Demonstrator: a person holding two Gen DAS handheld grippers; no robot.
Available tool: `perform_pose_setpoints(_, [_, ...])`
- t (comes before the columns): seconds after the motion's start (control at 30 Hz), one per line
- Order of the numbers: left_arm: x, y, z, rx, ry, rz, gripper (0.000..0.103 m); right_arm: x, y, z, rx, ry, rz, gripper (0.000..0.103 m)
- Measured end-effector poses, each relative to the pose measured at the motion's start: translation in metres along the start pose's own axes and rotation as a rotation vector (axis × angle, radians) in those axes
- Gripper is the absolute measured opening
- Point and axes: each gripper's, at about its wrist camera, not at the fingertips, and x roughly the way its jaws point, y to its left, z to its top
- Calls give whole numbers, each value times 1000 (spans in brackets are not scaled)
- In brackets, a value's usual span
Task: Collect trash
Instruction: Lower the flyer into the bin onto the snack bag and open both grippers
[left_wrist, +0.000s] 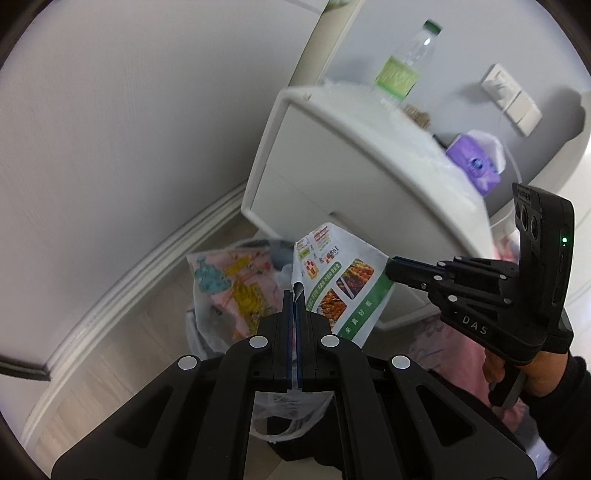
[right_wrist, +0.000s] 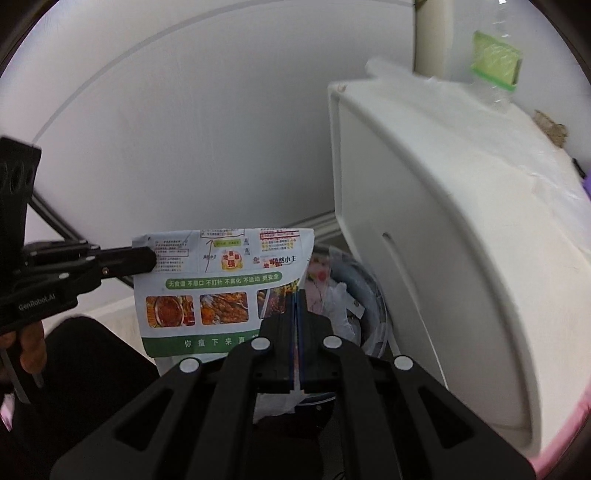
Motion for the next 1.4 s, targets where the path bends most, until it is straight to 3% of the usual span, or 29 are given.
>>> perform_pose_setpoints(0.27, [73, 22, -8, -17, 128, 26, 0, 74, 0, -7, -63, 141, 5, 4])
perform_pose_setpoints(0.7, [179, 58, -23, -53, 292, 40, 0, 183, -26, -21, -23, 301, 53, 4])
perform_pose_setpoints(1.17, [227, 65, -26, -31, 355, 59, 0, 247, 2, -31, -62, 379, 30, 4])
perform_pose_setpoints(1.37, [225, 62, -27, -21, 342, 75, 1, 252, 11, -26, -74, 364, 23, 4])
perform_pose_setpoints(1.4, [222, 60, -27, -16, 337, 77, 6, 251, 13, -26, -78, 358, 20, 4])
